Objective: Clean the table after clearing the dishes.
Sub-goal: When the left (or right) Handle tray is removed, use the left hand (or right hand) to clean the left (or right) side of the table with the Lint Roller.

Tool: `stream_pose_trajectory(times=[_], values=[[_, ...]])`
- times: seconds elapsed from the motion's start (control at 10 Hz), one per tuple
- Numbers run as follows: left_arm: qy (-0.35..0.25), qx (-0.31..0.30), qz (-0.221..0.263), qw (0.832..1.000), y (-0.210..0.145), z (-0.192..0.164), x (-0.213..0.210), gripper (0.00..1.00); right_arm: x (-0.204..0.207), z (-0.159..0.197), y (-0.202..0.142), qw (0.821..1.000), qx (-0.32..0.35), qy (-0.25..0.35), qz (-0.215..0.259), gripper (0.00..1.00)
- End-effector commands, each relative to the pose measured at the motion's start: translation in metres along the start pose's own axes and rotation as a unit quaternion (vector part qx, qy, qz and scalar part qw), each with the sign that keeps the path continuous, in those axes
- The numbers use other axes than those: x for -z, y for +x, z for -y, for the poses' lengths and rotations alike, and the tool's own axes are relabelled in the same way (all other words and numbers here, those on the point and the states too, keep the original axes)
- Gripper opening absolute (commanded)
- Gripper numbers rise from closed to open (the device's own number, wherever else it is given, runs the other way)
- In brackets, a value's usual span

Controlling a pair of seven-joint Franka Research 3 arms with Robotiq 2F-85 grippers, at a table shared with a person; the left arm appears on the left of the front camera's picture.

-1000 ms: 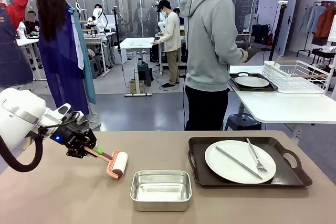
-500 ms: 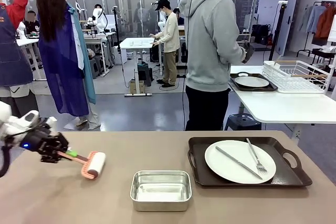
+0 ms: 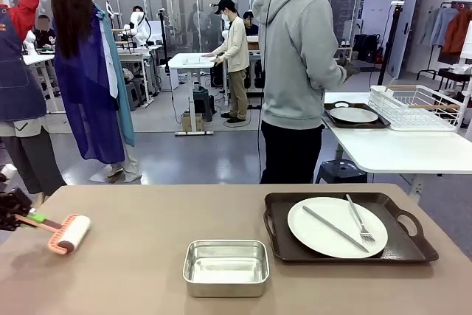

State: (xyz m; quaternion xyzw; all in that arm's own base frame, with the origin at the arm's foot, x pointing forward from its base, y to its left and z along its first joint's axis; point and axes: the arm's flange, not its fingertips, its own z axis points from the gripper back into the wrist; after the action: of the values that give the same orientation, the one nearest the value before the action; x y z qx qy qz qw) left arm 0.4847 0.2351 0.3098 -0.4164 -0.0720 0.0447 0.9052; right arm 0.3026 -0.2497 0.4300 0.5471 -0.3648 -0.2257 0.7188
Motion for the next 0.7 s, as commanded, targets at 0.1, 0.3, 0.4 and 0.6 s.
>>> stream_pose_trajectory(times=[0.1,0.3,0.4,0.6], values=[[0.076,0.021,0.003,0.997,-0.009,-0.022,-0.033,0.22,0.0,-0.003,-0.001,1.0,-0.003,0.002,-0.002,1.0],[0.089,0.04,0.022,0.995,-0.024,0.007,-0.06,0.22,0.0,-0.003,-0.001,1.0,-0.003,0.002,-0.002,1.0],[0.095,0.055,0.04,0.993,-0.032,0.027,-0.071,0.22,0.0,-0.003,-0.001,1.0,-0.003,0.002,-0.002,1.0],[0.092,0.073,0.081,0.99,-0.054,0.077,-0.097,0.22,0.0,-0.003,-0.001,1.0,-0.003,0.002,-0.002,1.0]])
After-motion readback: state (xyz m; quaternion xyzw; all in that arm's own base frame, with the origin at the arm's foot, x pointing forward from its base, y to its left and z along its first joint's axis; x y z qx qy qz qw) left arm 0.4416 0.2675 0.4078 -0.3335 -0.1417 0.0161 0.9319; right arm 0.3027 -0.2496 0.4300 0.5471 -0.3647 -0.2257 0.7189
